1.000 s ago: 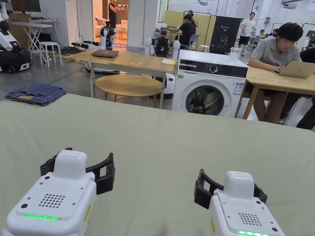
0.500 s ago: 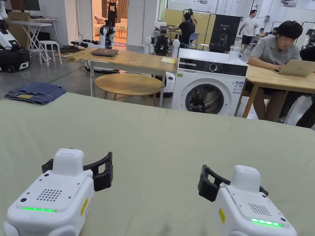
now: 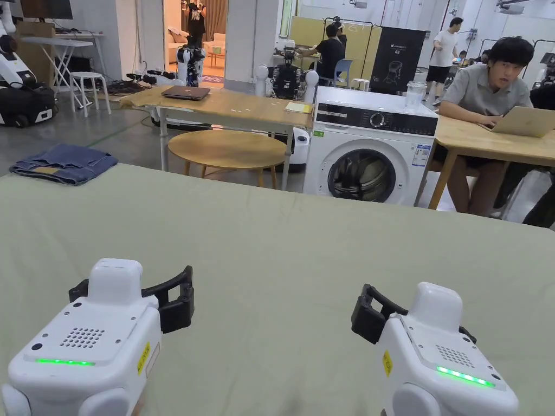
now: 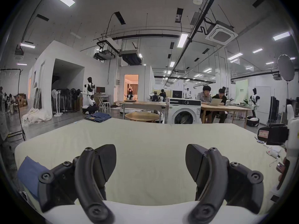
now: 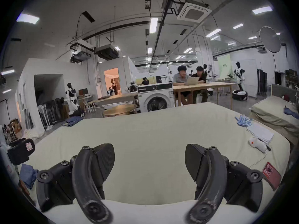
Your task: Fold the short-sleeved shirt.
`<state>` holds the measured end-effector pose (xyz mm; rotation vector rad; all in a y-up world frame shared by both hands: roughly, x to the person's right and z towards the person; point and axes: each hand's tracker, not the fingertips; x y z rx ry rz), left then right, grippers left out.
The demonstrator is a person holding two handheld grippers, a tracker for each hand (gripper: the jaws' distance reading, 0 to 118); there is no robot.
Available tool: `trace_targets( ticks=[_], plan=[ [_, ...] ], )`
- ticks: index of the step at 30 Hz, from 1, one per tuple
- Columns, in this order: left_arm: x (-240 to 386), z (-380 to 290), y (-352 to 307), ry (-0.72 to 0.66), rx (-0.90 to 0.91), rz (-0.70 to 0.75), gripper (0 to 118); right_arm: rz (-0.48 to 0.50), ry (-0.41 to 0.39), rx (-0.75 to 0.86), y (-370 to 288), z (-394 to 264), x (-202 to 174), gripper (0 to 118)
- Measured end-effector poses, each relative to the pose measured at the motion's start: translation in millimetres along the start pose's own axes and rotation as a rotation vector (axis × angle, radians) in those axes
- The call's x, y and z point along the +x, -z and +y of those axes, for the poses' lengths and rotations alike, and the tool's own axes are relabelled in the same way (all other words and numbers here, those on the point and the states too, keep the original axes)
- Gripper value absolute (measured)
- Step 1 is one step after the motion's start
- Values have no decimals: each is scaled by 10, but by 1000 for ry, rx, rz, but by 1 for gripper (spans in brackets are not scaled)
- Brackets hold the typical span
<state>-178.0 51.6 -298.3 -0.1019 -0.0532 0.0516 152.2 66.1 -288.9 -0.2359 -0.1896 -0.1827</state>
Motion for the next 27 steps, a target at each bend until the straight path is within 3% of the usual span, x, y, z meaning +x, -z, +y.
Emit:
trace_targets(
  ticks=[8, 16, 22, 27],
  plan=[
    [59, 71, 14, 20, 13, 2, 89, -30, -1, -48, 51, -20, -58, 92],
    [47, 55, 12, -49, 80, -49, 89, -51, -33, -45, 69, -54, -103, 92],
    [118, 63, -14, 38, 141, -31, 89, -63, -59, -13, 54, -39, -121, 92],
    [124, 55, -44, 28, 157, -69, 89, -69, -84, -5, 51, -47, -145, 92]
  ],
)
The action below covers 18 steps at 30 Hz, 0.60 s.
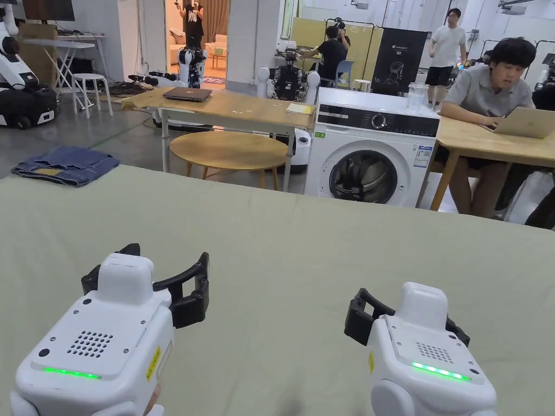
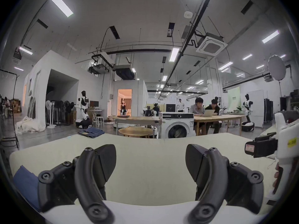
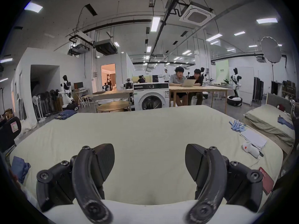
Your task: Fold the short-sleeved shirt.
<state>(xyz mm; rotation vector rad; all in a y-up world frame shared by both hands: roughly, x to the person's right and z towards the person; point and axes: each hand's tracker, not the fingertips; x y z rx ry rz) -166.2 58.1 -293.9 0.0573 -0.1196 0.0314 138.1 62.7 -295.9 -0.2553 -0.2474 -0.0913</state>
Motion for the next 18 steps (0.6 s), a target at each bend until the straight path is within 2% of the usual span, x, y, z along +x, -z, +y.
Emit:
trace_targets(
  ticks=[12, 14, 16, 18],
  plan=[
    [1, -39, 34, 66, -60, 64, 89, 9, -21, 8, -2, -8, -2, 92],
    [-2, -46, 34, 70, -69, 59, 89, 46, -13, 7, 23, -19, 47, 92],
    [-10, -50, 34, 71, -79, 45, 89, 12, -1, -19, 39, -8, 51, 92],
    [-14, -53, 33, 71, -87, 38, 90, 81, 8, -16, 34, -25, 93, 92]
  ],
)
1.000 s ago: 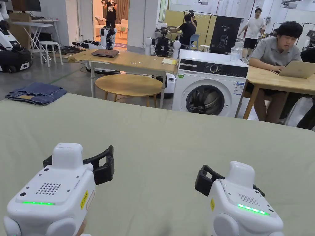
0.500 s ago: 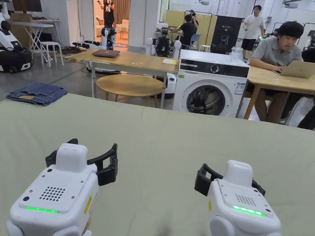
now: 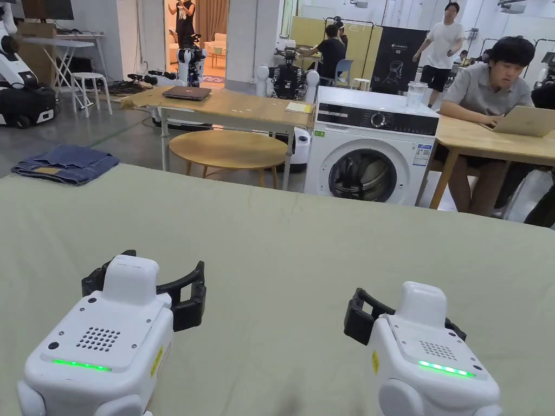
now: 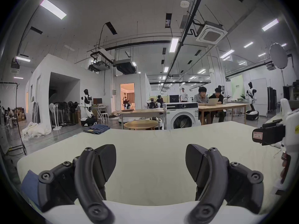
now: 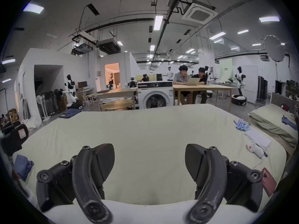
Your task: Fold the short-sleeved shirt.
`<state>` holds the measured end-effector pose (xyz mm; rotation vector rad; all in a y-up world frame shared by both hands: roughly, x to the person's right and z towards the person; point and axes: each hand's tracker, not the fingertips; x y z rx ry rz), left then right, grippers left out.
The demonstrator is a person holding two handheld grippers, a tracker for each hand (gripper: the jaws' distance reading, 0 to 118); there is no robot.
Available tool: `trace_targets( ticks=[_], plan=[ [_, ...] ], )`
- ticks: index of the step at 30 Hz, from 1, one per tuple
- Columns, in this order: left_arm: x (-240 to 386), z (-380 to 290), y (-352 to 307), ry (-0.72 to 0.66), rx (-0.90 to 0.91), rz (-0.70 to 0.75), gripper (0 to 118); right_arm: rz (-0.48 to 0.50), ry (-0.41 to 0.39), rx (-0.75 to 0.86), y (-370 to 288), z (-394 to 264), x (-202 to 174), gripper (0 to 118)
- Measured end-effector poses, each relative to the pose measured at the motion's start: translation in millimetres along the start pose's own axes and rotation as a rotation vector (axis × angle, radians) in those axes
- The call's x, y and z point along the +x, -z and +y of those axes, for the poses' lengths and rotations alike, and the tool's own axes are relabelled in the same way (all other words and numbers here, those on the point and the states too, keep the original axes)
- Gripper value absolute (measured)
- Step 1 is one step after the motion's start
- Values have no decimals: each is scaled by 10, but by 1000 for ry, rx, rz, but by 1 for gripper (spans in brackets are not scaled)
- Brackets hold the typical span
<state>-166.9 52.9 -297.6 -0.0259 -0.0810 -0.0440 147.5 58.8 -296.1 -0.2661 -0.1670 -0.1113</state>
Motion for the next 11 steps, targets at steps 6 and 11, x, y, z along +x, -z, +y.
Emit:
trace_targets(
  ticks=[6, 11],
  plan=[
    [-22, -28, 18, -15, -17, -20, 89, -39, -17, -33, 48, -22, -17, 92],
    [-33, -53, 40, -11, -21, -11, 90, 31, -35, -36, 87, -51, 14, 92]
  ],
)
